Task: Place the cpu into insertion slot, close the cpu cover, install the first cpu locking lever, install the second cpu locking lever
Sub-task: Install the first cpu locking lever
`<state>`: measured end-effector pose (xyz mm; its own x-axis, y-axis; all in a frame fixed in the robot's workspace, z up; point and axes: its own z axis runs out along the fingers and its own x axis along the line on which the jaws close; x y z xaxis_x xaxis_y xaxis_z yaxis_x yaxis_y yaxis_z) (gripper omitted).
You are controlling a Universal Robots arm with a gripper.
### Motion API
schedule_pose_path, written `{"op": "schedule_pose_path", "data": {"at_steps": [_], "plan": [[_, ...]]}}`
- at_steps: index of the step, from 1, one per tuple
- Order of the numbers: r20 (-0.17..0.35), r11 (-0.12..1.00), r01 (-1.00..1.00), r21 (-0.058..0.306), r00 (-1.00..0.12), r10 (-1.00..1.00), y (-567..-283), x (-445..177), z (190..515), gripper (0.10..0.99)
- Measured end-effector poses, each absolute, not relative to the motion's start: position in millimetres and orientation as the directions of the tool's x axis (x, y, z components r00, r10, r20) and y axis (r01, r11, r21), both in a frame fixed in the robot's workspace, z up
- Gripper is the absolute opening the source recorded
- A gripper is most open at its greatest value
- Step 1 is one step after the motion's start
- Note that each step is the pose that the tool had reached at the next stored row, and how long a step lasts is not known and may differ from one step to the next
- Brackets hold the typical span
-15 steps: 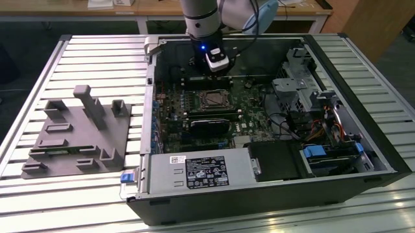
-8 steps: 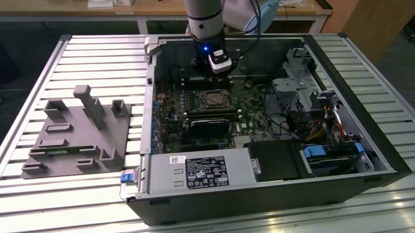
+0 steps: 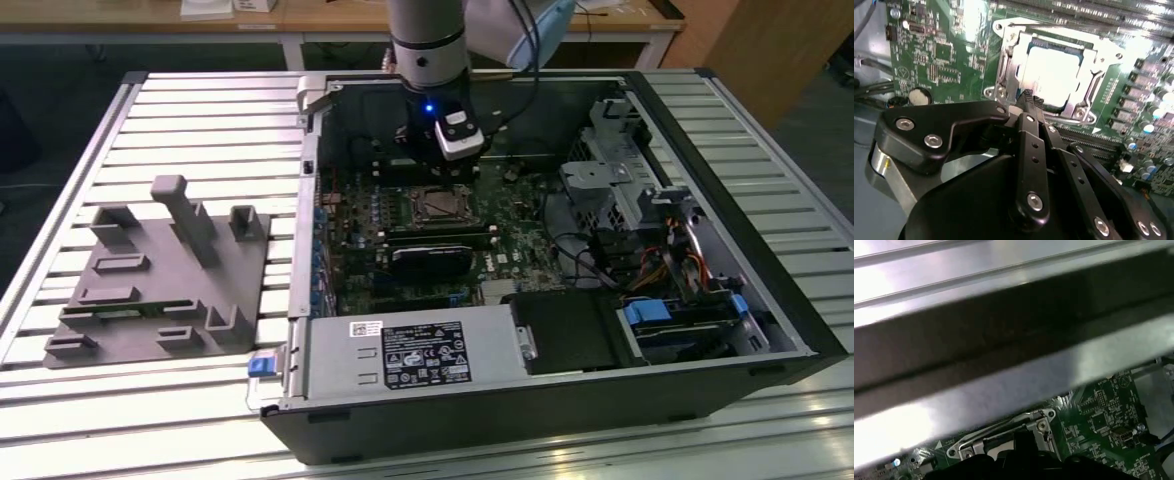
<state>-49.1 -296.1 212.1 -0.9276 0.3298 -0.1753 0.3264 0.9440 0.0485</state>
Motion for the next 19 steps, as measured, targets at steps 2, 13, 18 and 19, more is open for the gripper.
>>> {"op": "schedule_pose_path", "data": {"at_steps": [2, 13, 18, 19], "plan": [[-0.170, 0.944, 0.327, 0.047, -0.928, 0.330, -299.8, -48.1, 212.0, 0.106], [-0.115, 0.944, 0.329, 0.027, -0.937, 0.330, -316.8, -45.0, 210.9, 0.106], [-0.114, 0.944, 0.329, 0.028, -0.937, 0.330, -316.9, -45.0, 214.1, 0.106], [-0.114, 0.944, 0.329, 0.028, -0.937, 0.330, -316.9, -45.0, 216.8, 0.106]]}}
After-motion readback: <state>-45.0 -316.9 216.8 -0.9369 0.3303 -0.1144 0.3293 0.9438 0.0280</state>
